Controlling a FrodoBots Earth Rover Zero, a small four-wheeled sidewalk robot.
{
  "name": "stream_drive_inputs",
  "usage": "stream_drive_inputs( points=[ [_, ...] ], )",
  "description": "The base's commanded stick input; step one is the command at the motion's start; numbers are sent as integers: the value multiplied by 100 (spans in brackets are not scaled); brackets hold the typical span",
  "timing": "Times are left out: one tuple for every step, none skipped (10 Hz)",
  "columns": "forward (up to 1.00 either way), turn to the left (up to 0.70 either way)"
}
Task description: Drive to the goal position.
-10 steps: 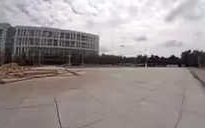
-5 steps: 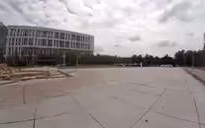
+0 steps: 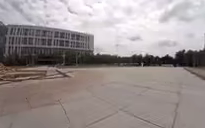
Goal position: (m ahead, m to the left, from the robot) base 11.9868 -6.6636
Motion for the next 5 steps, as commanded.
stream_drive_inputs(
  points=[
    [100, 0],
    [100, 0],
    [100, 0],
    [100, 0],
    [100, -5]
  ],
)
